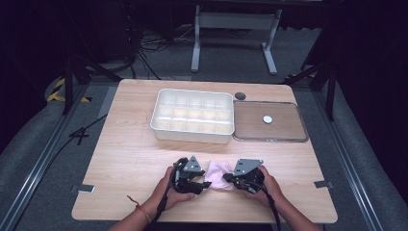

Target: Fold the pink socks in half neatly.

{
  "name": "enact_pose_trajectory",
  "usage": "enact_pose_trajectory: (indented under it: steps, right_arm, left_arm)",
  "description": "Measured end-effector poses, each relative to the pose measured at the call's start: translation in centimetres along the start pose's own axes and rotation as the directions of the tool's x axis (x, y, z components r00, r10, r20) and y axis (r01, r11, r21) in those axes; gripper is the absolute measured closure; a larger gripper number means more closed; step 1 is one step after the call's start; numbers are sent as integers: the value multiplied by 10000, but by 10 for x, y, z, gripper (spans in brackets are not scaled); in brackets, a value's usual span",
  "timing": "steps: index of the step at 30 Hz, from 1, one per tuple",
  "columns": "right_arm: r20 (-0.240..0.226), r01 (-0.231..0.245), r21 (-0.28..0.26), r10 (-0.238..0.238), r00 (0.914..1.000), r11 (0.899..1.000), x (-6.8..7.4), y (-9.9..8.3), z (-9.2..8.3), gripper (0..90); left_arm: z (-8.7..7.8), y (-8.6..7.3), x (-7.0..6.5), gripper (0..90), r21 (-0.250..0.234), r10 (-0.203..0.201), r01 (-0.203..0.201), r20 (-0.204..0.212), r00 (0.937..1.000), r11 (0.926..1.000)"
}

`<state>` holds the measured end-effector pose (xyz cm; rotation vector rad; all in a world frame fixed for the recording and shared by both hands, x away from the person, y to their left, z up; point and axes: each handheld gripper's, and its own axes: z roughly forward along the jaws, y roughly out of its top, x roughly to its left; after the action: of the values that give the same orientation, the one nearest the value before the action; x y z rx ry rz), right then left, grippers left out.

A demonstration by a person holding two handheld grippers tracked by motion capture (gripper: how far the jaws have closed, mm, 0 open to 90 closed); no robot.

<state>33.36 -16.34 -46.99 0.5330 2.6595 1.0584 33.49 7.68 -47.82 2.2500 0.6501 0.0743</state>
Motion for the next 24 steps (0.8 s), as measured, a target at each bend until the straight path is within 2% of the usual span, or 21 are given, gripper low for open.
enact_pose_trajectory:
  steps: [4, 5, 7, 9, 11, 18, 20, 24]
  right_arm:
    - [-28, 47, -13, -48, 10000, 10000, 0, 0, 0, 893]
    - [-23, 48, -10, -48, 10000, 10000, 0, 0, 0, 892]
    - [-23, 54, -20, -54, 10000, 10000, 0, 0, 0, 889]
    - [-97, -58, -4, 58, 9999, 10000, -2, 0, 0, 887]
    - [-156, -171, -44, 171, 9997, 9998, -2, 1, 0, 885]
    - [105, 59, 36, -59, 9999, 10000, 0, 4, -1, 841]
    - [216, -142, -374, 150, 9997, 9992, -1, 9, -6, 854]
    - [288, -85, -677, 105, 9995, 9977, 1, 15, -7, 867]
  left_arm:
    - [2, 1, 1, 539, -62, -188, 190, 179, 9997, 9998]
    - [2, 1, 1, 554, -69, -324, 325, 246, 9992, 9994]
    - [3, 1, 5, 614, -167, -658, 670, 648, 9957, 9976]
    - [3, 1, 6, 659, -185, -802, 818, 764, 9938, 9965]
    - [3, 1, 7, 692, -196, -805, 822, 773, 9938, 9964]
    - [2, 4, 4, 780, -303, -496, 516, 636, 9967, 9982]
    - [2, 4, 3, 784, -316, -415, 435, 609, 9973, 9986]
    - [1, 6, 4, 788, -297, -406, 422, 533, 9978, 9987]
